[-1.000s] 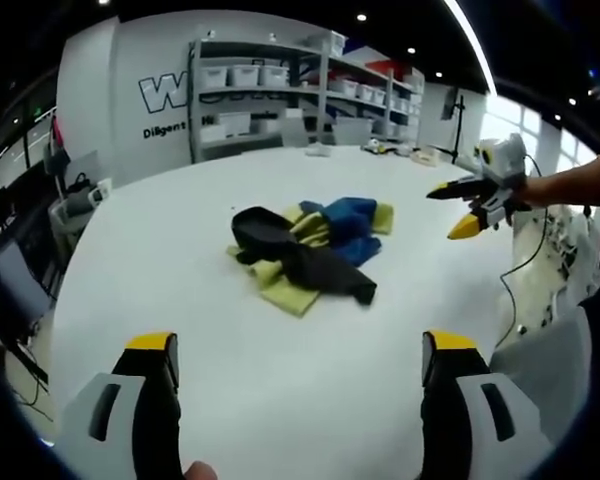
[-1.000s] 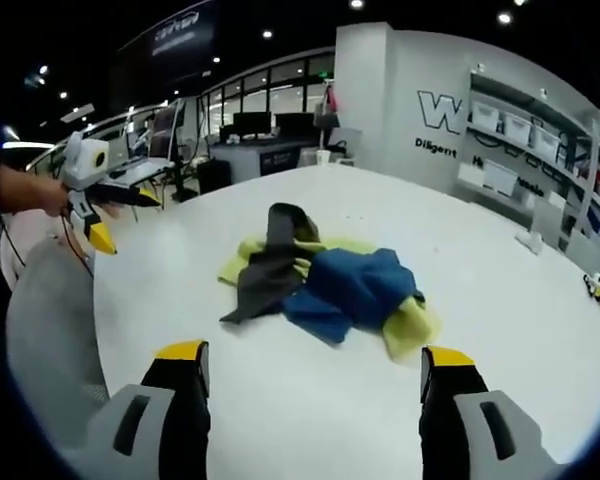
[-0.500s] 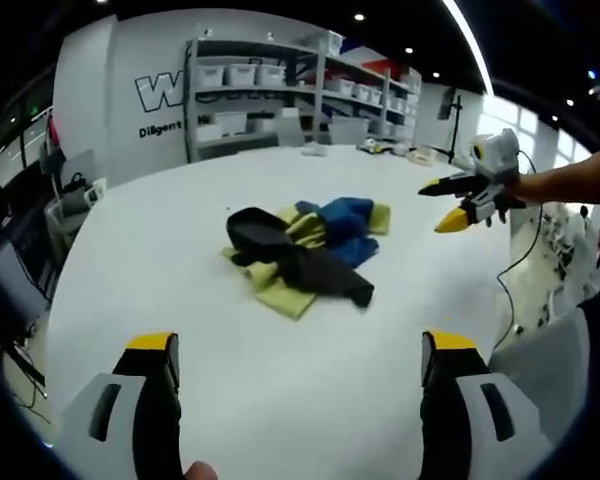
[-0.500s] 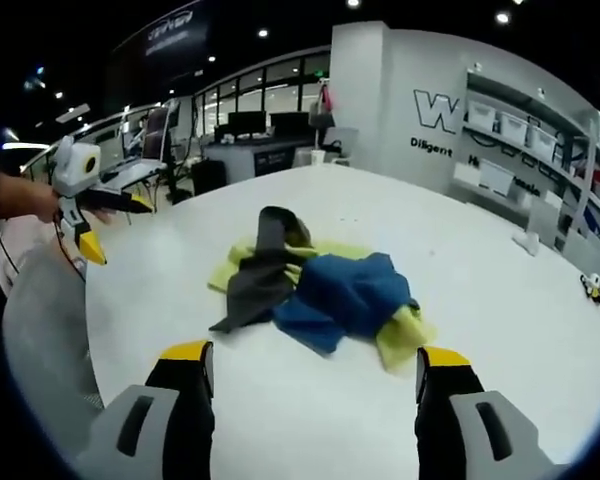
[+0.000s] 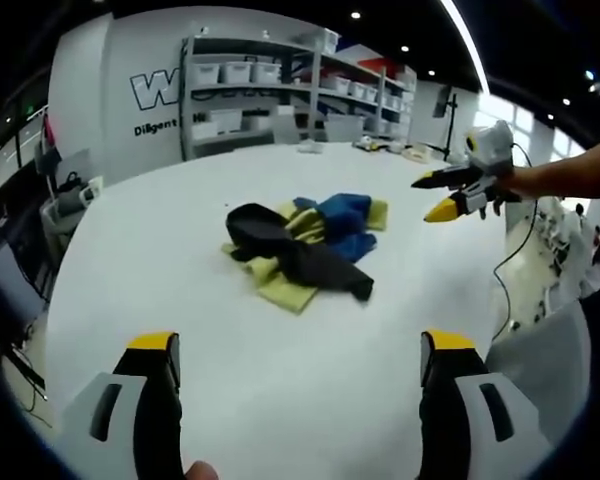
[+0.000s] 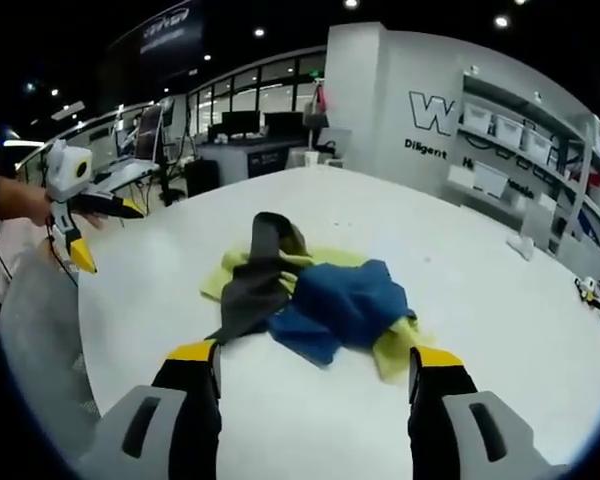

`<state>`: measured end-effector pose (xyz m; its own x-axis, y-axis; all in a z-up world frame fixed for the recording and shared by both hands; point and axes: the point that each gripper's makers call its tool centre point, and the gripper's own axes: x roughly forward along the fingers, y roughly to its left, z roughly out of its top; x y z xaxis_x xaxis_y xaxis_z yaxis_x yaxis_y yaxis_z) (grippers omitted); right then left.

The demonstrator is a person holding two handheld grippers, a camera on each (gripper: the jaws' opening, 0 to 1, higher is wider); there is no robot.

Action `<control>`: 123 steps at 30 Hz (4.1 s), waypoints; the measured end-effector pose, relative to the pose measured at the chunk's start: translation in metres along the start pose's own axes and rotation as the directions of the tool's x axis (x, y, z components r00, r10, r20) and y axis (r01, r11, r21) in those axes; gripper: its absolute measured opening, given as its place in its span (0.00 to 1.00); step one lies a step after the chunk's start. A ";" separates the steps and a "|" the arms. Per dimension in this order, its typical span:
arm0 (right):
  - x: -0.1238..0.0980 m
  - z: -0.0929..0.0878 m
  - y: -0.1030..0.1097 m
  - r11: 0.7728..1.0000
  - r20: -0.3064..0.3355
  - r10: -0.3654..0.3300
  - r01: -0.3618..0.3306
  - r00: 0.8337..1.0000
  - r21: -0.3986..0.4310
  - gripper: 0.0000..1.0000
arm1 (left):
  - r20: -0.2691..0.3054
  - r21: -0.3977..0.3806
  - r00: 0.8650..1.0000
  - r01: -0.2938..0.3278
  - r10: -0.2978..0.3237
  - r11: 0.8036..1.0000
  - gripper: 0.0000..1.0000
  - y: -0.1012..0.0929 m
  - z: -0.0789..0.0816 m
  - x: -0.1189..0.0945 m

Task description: Fold the garment on the visible template until the final outline fits inside the template.

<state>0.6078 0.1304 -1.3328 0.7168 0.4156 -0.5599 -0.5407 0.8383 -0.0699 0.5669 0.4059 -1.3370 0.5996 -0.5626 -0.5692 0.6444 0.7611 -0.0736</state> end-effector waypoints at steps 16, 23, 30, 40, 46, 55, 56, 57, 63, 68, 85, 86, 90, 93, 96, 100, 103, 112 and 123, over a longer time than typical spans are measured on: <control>0.007 0.021 -0.005 1.000 0.026 0.001 0.000 1.000 -0.006 0.69 | -0.010 0.062 1.000 0.017 -0.017 0.998 0.94 0.006 0.013 0.014; 0.006 0.026 -0.010 1.000 0.041 -0.002 0.002 0.999 -0.002 0.66 | -0.013 0.091 1.000 0.023 -0.022 0.996 0.93 0.002 0.022 0.019; 0.009 0.031 -0.019 0.999 0.037 -0.021 0.022 0.999 -0.026 0.60 | 0.003 0.056 0.999 0.037 -0.037 0.998 0.87 0.007 0.036 0.032; 0.014 0.042 -0.027 0.999 0.037 -0.008 0.010 0.999 -0.046 0.58 | 0.031 0.081 0.999 0.014 -0.017 0.997 0.80 0.017 0.056 0.047; 0.018 0.046 -0.033 0.999 0.036 -0.008 0.010 0.999 -0.047 0.57 | 0.046 0.090 0.999 0.006 -0.010 0.996 0.76 0.021 0.067 0.060; 0.025 0.050 -0.041 1.000 0.047 -0.011 0.011 0.999 -0.009 0.54 | 0.044 0.129 0.999 0.010 -0.016 0.992 0.71 0.015 0.078 0.074; 0.026 0.050 -0.042 1.000 0.045 -0.010 0.010 0.999 -0.010 0.53 | 0.045 0.131 0.999 0.011 -0.017 0.991 0.71 0.015 0.079 0.076; 0.027 0.050 -0.042 1.000 0.043 -0.008 0.009 0.999 -0.010 0.53 | 0.046 0.133 0.999 0.012 -0.018 0.991 0.71 0.015 0.081 0.077; 0.035 0.048 -0.042 1.000 0.034 0.007 -0.006 0.999 -0.009 0.52 | 0.049 0.141 0.999 0.012 -0.019 0.990 0.68 0.016 0.090 0.086; 0.042 0.043 -0.043 1.000 0.025 0.000 0.001 1.000 -0.022 0.45 | 0.040 0.180 0.999 0.013 -0.020 0.984 0.67 0.017 0.094 0.095; 0.067 0.028 -0.027 0.997 -0.017 0.071 -0.071 0.997 -0.023 0.45 | 0.020 0.230 1.000 0.014 -0.020 0.973 0.62 0.021 0.097 0.117; 0.069 0.027 -0.026 0.997 -0.020 0.074 -0.075 0.997 -0.029 0.45 | 0.018 0.229 1.000 0.014 -0.018 0.973 0.62 0.021 0.096 0.118; 0.072 0.027 -0.026 0.997 -0.020 0.078 -0.078 0.997 -0.027 0.45 | 0.016 0.224 1.000 0.019 -0.023 0.974 0.62 0.020 0.095 0.123; 0.076 0.024 -0.027 0.997 -0.022 0.078 -0.078 0.997 -0.009 0.45 | 0.014 0.223 0.999 0.024 -0.028 0.975 0.61 0.019 0.095 0.128; 0.082 0.017 -0.027 0.997 -0.035 0.081 -0.081 0.996 0.004 0.45 | 0.010 0.219 1.000 0.022 -0.025 0.976 0.60 0.020 0.094 0.132; 0.090 0.009 -0.026 0.996 -0.050 0.091 -0.091 0.995 0.012 0.44 | 0.011 0.189 1.000 0.016 -0.019 0.982 0.59 0.021 0.092 0.137; 0.094 0.007 -0.022 0.995 -0.052 0.099 -0.099 0.994 -0.001 0.43 | 0.000 0.188 1.000 0.009 -0.010 0.982 0.59 0.021 0.088 0.141; 0.119 0.005 -0.017 0.992 -0.066 0.103 -0.107 0.993 -0.070 0.30 | 0.006 0.153 1.000 0.006 -0.007 0.988 0.57 0.022 0.090 0.144; 0.131 -0.013 -0.027 0.996 -0.130 0.034 -0.045 0.991 -0.077 0.00 | 0.019 0.059 0.999 -0.031 0.030 0.998 0.56 0.031 0.091 0.144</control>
<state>0.7105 0.1575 -1.4149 0.6343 0.3947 -0.6648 -0.6045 0.7892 -0.1082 0.7170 0.3190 -1.3468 0.6272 -0.5456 -0.5558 0.6527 0.7576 -0.0071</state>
